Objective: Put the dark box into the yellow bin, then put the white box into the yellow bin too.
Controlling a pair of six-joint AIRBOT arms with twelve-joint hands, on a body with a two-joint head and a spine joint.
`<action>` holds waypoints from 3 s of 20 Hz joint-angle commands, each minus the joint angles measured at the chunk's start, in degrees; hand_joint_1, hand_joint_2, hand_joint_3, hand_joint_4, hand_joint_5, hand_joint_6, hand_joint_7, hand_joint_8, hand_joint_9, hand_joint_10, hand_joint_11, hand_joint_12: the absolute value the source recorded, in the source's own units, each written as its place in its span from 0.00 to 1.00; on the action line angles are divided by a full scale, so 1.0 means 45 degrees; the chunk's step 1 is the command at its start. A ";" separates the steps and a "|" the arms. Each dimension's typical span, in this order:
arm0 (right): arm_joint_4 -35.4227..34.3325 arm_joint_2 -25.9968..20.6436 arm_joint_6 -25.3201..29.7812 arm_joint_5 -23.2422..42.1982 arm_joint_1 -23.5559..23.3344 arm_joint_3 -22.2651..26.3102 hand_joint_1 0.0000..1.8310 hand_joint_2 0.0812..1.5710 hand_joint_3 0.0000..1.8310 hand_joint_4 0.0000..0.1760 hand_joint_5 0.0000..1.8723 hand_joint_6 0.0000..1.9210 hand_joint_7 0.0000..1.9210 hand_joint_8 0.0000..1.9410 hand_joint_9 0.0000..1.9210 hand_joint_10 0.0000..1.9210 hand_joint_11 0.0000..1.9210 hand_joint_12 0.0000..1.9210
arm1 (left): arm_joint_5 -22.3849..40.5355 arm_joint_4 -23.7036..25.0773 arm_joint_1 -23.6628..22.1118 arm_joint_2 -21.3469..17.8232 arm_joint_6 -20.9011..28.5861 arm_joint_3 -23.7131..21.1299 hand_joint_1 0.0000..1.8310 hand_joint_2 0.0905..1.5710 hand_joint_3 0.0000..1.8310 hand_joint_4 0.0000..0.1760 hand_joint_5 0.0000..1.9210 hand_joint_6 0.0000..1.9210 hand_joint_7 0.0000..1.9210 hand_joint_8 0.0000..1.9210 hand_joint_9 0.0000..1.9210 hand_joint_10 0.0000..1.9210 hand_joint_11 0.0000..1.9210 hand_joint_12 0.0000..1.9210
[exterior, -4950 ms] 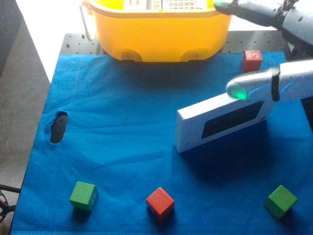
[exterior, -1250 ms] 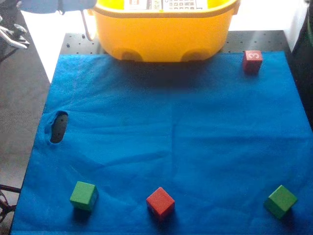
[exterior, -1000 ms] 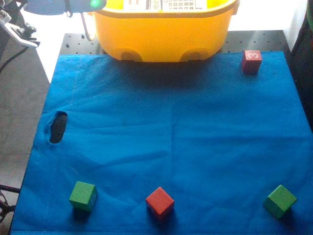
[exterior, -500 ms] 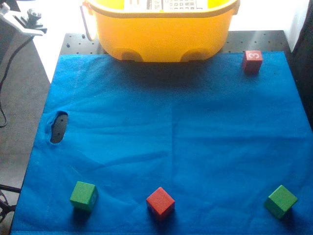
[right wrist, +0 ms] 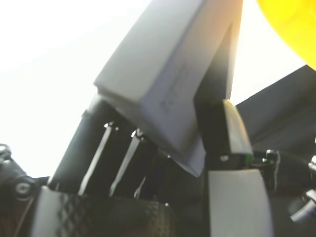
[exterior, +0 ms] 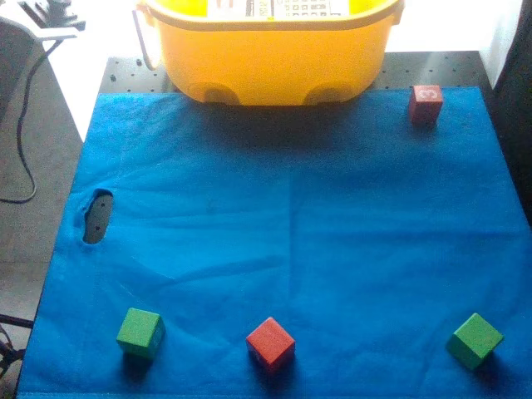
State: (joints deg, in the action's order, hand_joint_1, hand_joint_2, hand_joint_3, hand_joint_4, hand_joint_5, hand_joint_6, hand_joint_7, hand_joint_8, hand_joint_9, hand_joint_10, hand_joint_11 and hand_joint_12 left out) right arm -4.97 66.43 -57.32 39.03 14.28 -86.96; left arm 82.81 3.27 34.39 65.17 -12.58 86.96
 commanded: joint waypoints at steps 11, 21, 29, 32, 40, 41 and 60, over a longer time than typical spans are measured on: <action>0.0759 0.1994 0.0580 0.0689 -0.0951 -0.1339 0.69 0.65 0.00 0.00 0.57 0.36 0.64 0.44 0.53 0.53 0.44 0.78 | 0.1409 -0.0586 -0.0532 0.0162 -0.0345 -0.0093 0.49 0.64 0.00 0.98 0.00 0.00 0.00 0.00 0.00 0.00 0.00 0.00; 0.1029 0.1770 0.0577 0.0198 -0.1132 -0.1110 0.44 0.38 0.00 1.00 0.00 0.00 0.00 0.00 0.02 0.00 0.01 0.04 | 0.1510 -0.0566 -0.0533 0.0153 -0.0342 -0.0176 0.45 0.61 0.00 1.00 0.00 0.00 0.00 0.00 0.00 0.00 0.00 0.00; 0.1031 0.0991 0.0577 0.0205 -0.1131 -0.0414 0.47 0.43 0.01 1.00 0.00 0.00 0.00 0.00 0.01 0.00 0.02 0.01 | 0.1250 -0.0620 -0.0464 0.0162 -0.0339 -0.0204 0.56 0.60 0.00 1.00 0.06 0.01 0.00 0.00 0.01 0.00 0.00 0.00; 0.1036 0.0768 0.0576 0.0203 -0.1036 -0.0160 0.45 0.41 0.00 1.00 0.00 0.00 0.01 0.00 0.03 0.01 0.05 0.02 | 0.1130 -0.0687 -0.0388 0.0177 -0.0339 -0.0209 0.50 0.56 0.00 1.00 0.12 0.00 0.04 0.00 0.03 0.00 0.02 0.01; 0.1195 -0.0061 0.0573 0.0233 -0.0803 0.0830 0.44 0.38 0.00 1.00 0.00 0.00 0.00 0.00 0.00 0.00 0.00 0.02 | 0.0919 -0.1057 -0.0003 0.0203 -0.0341 -0.0229 0.50 0.49 0.00 1.00 0.11 0.00 0.04 0.00 0.01 0.00 0.02 0.01; 0.1197 -0.0157 0.0573 0.0237 -0.0769 0.0937 0.45 0.38 0.00 1.00 0.00 0.00 0.00 0.00 0.00 0.00 0.00 0.00 | 0.0899 -0.1088 0.0034 0.0203 -0.0342 -0.0229 0.50 0.50 0.00 0.97 0.08 0.00 0.03 0.00 0.00 0.00 0.02 0.01; 0.1453 -0.2727 0.0574 0.2457 0.0735 0.3941 0.43 0.39 0.00 1.00 0.00 0.00 0.00 0.00 0.00 0.00 0.00 0.00 | 0.0728 -0.2981 0.2005 -0.0063 -0.0487 -0.0279 0.55 0.48 0.00 0.93 0.02 0.01 0.03 0.00 0.03 0.00 0.00 0.00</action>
State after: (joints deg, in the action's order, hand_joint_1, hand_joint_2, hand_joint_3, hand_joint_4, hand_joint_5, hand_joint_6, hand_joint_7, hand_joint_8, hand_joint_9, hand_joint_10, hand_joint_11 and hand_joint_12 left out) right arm 1.91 53.87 -54.92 43.72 18.17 -69.21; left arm 79.81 -8.67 43.94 65.30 -15.05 85.62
